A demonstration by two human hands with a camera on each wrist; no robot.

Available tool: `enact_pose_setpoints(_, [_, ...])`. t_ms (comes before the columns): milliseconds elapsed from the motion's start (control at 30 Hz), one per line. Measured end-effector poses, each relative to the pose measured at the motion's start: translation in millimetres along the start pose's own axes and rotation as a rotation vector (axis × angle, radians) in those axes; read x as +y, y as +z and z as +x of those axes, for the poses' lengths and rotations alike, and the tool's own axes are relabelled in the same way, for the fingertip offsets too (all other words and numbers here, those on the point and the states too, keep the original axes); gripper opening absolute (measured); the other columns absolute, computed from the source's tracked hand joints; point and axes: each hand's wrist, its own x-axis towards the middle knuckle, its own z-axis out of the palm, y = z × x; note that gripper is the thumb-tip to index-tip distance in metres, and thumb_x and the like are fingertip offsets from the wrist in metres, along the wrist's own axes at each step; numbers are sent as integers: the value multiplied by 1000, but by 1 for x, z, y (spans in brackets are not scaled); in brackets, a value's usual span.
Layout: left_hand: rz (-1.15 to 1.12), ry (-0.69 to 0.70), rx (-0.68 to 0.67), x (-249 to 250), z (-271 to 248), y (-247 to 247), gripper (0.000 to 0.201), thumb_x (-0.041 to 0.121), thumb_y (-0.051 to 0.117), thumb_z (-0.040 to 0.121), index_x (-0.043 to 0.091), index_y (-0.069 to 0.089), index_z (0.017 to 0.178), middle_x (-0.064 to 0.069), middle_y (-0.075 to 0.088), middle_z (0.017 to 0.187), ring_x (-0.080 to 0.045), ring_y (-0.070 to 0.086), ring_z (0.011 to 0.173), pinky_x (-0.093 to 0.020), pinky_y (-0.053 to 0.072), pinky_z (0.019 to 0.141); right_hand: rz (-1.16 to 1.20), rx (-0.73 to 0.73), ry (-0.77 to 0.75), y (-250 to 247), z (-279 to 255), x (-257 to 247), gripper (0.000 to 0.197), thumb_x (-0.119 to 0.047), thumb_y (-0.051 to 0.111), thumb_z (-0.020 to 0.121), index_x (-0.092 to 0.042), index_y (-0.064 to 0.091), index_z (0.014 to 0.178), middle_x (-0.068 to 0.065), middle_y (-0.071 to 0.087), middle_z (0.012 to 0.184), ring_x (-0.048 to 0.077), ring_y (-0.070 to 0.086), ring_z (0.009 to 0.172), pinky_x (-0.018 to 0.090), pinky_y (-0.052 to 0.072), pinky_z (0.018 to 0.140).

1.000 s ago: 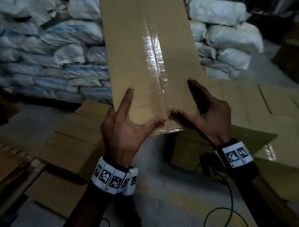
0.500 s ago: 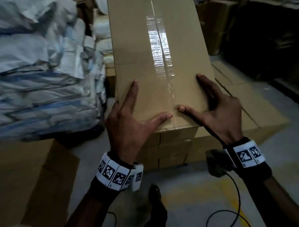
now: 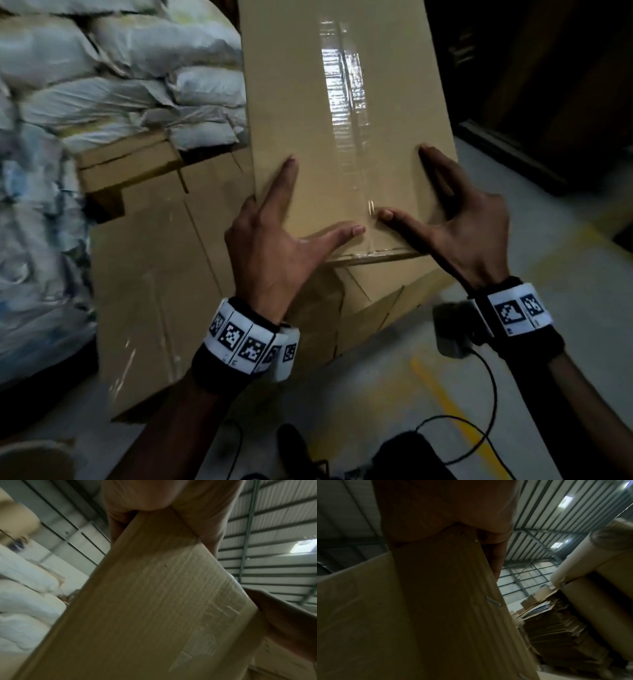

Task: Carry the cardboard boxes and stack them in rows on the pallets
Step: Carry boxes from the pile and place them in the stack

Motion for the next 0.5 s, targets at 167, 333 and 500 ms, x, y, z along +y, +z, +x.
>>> enact_pose_setpoints(167, [-37,26,-35,32,38,78,114,89,71,60,33,42,155,9,53,151,-16,56,130,-27,45,103,-18,3,34,-16,48,76,98,-82,75,68,-41,43,152,-16,57,145,7,60,127,39,53,106])
enact_pose_setpoints(333, [29,-91,-49,68,62,149,114,87,74,58,37,42,154,7,54,150,-18,56,131,-27,41,103,5,-97,53,-26,96,155,100,-84,74,67,-43,42,152,-13,61,142,11,63,123,39,53,106])
enact_pose_setpoints(500, [54,-275,-22,88,62,201,114,84,78,56,37,43,154,7,54,151,-16,53,135,-34,45,111,-67,-292,18,-18,137,215,102,-92,64,68,-45,37,154,-9,64,139,18,66,119,40,52,106])
